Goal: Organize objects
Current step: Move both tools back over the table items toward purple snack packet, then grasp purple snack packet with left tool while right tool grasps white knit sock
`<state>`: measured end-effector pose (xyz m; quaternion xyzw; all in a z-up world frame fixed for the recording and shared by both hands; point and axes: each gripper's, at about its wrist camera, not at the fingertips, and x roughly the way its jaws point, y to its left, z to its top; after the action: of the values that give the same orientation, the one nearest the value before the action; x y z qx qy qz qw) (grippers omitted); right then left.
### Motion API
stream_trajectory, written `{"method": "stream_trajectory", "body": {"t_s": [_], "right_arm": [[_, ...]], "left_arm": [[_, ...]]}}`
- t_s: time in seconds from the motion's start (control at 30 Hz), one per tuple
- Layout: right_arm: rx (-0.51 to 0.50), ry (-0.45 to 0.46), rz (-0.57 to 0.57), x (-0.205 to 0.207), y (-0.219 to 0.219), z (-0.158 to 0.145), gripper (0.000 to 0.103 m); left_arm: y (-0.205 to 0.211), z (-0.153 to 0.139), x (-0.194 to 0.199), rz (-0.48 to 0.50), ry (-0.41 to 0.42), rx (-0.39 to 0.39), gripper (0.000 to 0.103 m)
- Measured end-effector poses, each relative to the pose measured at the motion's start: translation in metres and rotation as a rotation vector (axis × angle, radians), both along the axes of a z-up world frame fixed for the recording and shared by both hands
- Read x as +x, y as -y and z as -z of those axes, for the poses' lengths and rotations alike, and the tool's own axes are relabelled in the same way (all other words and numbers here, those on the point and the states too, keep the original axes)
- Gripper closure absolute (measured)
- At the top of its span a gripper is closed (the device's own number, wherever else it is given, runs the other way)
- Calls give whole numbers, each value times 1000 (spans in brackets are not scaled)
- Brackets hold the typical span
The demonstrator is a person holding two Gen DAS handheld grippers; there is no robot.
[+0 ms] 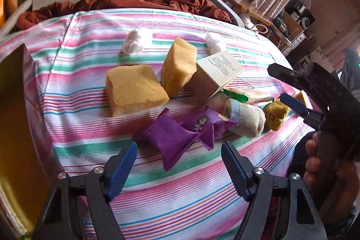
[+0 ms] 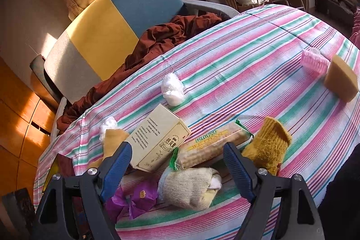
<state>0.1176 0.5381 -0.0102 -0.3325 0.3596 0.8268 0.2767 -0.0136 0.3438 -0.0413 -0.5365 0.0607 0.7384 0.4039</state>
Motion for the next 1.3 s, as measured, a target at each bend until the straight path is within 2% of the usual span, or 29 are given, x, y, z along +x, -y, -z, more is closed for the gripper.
{"method": "stream_trajectory", "body": {"t_s": [0.2,0.3,0.37,0.43,0.57,0.67,0.77,0.83,1.0,1.3], "right_arm": [[-13,-12,2,2,-3,0,18],[-19,-16,9,3,-4,0,18],[-25,-20,19,5,-6,1,18],[-40,-25,36,8,-10,2,18],[-75,-32,56,11,-16,6,18],[-92,-34,63,13,-18,8,18],[-101,-29,65,13,-19,9,18],[-106,-25,55,12,-18,10,20],[-130,57,18,3,-14,22,31],[-143,204,-60,-13,-2,41,32]], "left_arm": [[-9,24,-25,-153,179,17,26],[-15,32,-29,-170,198,10,26],[-19,32,-28,-163,156,2,33],[-22,33,-27,-146,112,-13,56],[-21,33,-18,-73,18,-25,55],[-20,33,-4,-12,-78,-63,55],[-20,36,16,67,-200,-122,59],[-16,38,27,106,-267,-147,65],[-1,39,43,147,-313,-120,67],[7,39,47,138,-304,-85,67]]}}
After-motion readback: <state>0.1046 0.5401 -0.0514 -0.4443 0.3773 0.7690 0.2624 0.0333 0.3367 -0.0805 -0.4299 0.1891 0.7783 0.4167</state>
